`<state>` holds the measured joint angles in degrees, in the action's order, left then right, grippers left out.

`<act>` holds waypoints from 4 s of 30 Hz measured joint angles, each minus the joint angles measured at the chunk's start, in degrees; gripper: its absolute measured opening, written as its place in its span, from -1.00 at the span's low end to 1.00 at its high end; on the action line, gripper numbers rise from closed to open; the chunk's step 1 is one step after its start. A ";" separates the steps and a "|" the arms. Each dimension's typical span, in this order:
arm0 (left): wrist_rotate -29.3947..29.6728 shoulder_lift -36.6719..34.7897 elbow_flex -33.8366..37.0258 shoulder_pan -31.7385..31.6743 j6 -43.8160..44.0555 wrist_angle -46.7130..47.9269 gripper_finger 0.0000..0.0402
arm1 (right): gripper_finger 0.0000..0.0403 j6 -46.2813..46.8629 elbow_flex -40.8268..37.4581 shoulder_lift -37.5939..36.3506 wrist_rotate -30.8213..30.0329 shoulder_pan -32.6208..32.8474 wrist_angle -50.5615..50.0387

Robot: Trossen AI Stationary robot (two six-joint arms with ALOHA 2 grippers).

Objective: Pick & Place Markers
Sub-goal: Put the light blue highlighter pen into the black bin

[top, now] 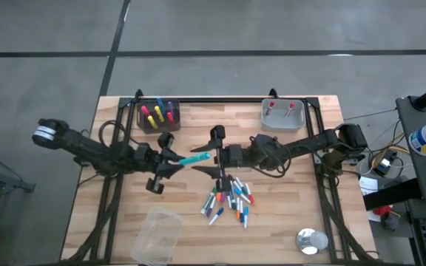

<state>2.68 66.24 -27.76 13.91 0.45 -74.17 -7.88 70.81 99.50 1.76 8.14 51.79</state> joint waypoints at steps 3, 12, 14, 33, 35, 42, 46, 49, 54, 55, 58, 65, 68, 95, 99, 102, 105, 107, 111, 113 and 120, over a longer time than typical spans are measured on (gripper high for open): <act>-0.02 0.85 -0.44 0.00 -0.60 -1.25 -0.66 | -0.02 -0.22 0.00 0.00 0.02 0.04 0.00; -0.02 2.74 -0.65 -0.04 -1.31 -2.76 -0.66 | -0.25 -1.33 0.00 0.00 0.07 0.04 1.08; -0.04 2.88 -0.65 -0.04 -1.31 -3.01 -0.66 | -0.30 -1.37 0.00 0.00 0.09 0.04 1.18; -0.09 5.09 -1.15 -0.59 -1.42 -4.05 -0.64 | -0.65 -1.55 0.00 0.11 1.09 -0.04 0.92; -0.06 5.09 -1.15 -0.59 -0.84 -3.72 -0.61 | -0.65 -1.53 0.00 0.11 1.11 -0.04 0.87; 2.84 4.92 -1.13 -0.59 3.17 -1.14 -0.48 | -0.65 -0.79 0.00 0.11 1.03 -0.43 -0.35; 3.00 4.54 -1.08 -0.61 4.42 1.96 -0.34 | -0.66 0.53 0.00 0.11 1.08 -0.93 -2.17; 3.30 4.24 -1.08 -0.61 5.22 3.87 -0.20 | -0.66 0.76 0.00 0.11 1.05 -1.11 -3.69; 3.41 4.00 -1.08 -0.61 7.21 12.26 -0.08 | -0.66 0.85 0.00 -0.54 1.05 -1.07 -7.46; 3.41 4.00 -1.07 -0.61 7.52 14.71 -0.07 | -0.66 0.92 0.02 -0.93 1.05 -1.05 -8.67; 3.37 3.76 -1.04 -0.59 9.67 19.72 -0.07 | -0.66 2.05 0.02 -2.46 0.24 -1.05 -13.54; 2.94 0.08 -1.13 -0.59 13.18 30.15 -0.07 | -0.66 6.81 1.73 -5.89 -0.44 -1.29 -31.52; 2.93 -2.54 -1.34 -0.59 13.46 35.92 -0.07 | -0.66 9.02 4.42 -6.14 -0.46 -1.31 -42.90; 7.46 -9.85 -22.42 -0.69 10.74 84.28 -0.07 | -0.66 22.73 20.27 0.50 1.03 -1.39 -99.05; 7.47 -8.25 -23.46 -0.72 10.24 84.44 -0.07 | -0.66 22.92 22.17 2.35 2.66 -1.42 -101.67; 7.48 -6.59 -24.31 -0.72 9.90 84.55 -0.07 | -0.66 22.88 24.36 4.20 2.80 -1.42 -104.39; 7.48 -5.16 -24.86 -0.73 9.76 84.74 -0.07 | -0.66 22.44 27.25 5.73 2.80 -1.44 -107.50; 7.46 -4.64 -25.13 -0.79 9.24 84.86 -0.07 | -0.66 21.61 29.18 6.82 2.79 -1.44 -108.85; 7.48 -3.17 -25.13 -0.79 9.03 85.21 -0.07 | -0.66 20.77 31.84 7.61 2.79 -1.42 -109.33; 7.48 -2.76 -25.13 -0.79 8.96 85.29 -0.07 | -0.66 20.56 32.76 7.56 2.80 -1.42 -109.31; 7.52 -1.92 -25.16 -0.83 8.90 84.72 -0.07 | -0.66 19.89 34.10 7.58 2.78 -1.42 -109.98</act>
<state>10.20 64.31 -52.91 13.08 9.34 10.55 12.01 104.90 107.09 4.54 6.72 -58.19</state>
